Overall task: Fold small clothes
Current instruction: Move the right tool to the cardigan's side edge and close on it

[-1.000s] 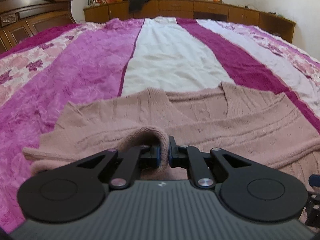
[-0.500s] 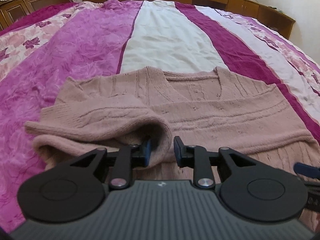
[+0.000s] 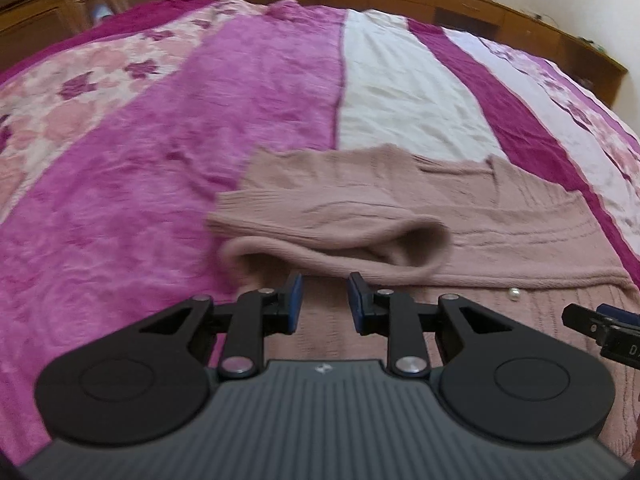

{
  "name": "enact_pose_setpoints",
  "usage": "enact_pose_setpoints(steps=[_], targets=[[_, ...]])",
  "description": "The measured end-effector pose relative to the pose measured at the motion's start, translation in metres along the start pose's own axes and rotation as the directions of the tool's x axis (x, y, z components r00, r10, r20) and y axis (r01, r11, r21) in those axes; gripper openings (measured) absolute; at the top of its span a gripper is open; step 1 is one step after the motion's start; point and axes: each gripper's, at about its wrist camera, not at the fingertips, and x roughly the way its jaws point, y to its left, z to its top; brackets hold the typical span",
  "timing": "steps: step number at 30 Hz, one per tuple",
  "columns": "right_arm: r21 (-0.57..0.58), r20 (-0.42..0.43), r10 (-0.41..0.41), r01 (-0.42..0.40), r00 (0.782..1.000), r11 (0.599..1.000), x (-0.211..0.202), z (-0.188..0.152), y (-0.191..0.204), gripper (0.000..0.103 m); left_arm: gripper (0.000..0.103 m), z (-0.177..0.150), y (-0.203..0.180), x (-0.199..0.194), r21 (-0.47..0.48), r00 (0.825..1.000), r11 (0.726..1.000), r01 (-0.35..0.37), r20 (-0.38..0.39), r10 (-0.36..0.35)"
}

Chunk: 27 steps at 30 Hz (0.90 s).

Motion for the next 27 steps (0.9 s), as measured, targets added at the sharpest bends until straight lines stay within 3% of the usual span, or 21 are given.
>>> enact_pose_setpoints(steps=[5, 13, 21, 27], targets=[[-0.103, 0.018, 0.07, -0.068, 0.997, 0.992, 0.0, 0.011, 0.037, 0.079, 0.027, -0.005, 0.027, -0.012, -0.043, 0.999, 0.998, -0.053, 0.008, 0.054], [-0.239, 0.059, 0.202, -0.183, 0.978, 0.954, 0.008, 0.032, 0.102, 0.079, 0.027, -0.016, 0.056, -0.013, -0.103, 0.997, 0.992, -0.079, -0.014, 0.078], [-0.326, -0.002, 0.333, -0.315, 0.943, 0.891, 0.041, 0.044, 0.17, 0.079, 0.027, -0.024, 0.078, -0.018, -0.117, 0.992, 0.985, -0.128, -0.014, 0.127], [-0.412, -0.042, 0.373, -0.356, 0.927, 0.838, 0.068, 0.04, 0.218, 0.079, 0.027, -0.029, 0.098, -0.018, -0.161, 0.989, 0.976, -0.145, -0.028, 0.143]])
